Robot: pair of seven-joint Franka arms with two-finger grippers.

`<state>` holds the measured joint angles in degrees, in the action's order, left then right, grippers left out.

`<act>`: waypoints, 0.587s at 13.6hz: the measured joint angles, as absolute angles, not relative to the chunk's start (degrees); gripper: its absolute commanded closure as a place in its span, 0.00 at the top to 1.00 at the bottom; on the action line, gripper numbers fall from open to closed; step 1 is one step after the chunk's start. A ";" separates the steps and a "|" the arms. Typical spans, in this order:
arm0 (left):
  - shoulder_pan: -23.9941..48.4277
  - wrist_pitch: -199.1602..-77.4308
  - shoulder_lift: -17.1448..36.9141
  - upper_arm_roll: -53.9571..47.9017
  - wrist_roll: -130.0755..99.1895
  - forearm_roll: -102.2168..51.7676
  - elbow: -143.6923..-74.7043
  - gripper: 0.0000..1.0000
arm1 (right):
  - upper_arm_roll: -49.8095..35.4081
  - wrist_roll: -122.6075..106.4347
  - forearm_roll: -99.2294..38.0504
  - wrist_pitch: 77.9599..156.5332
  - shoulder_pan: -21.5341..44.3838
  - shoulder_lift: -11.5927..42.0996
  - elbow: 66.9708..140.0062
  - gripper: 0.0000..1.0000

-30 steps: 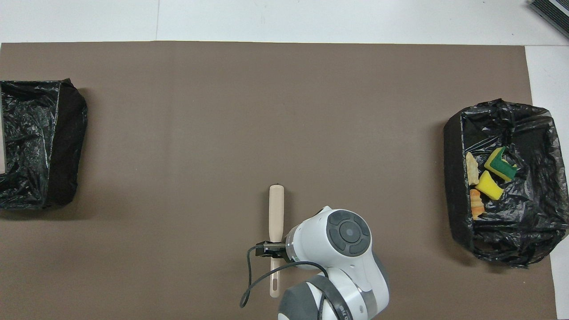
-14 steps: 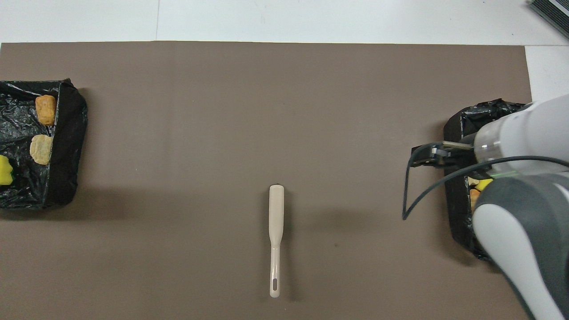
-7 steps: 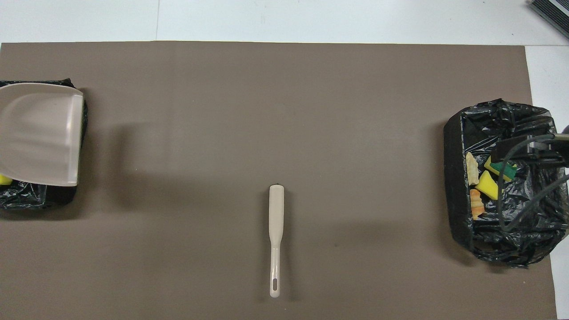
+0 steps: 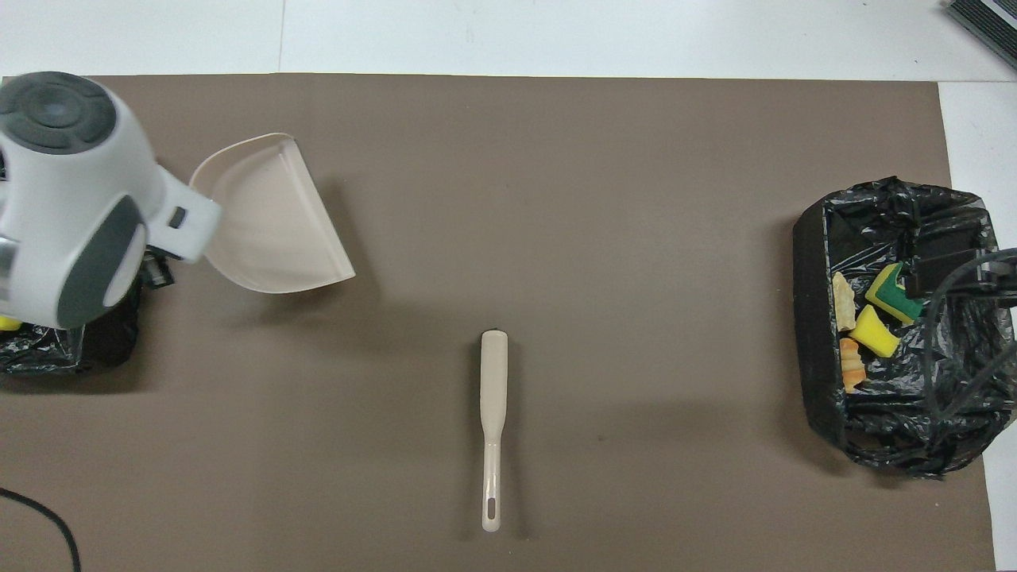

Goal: Sweep and dump trash in bin
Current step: 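Carry the empty dustpan with the left gripper back toward mid-table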

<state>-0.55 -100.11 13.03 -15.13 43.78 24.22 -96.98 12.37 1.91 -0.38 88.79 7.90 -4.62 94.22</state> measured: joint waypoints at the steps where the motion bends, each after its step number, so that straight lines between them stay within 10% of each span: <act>1: -0.29 -100.43 14.18 -17.35 37.16 23.24 -97.00 0.00 | 12.61 1.71 -0.36 88.79 7.90 -4.62 94.20 1.00; 8: 0.81 -106.35 20.29 -28.89 -0.26 16.20 -95.24 0.00 | 12.31 1.69 -0.33 88.42 8.12 -4.62 93.73 1.00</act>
<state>0.81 -106.35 20.29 -28.89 -0.26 16.20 -95.24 12.31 1.69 -0.33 88.42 8.12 -4.62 93.73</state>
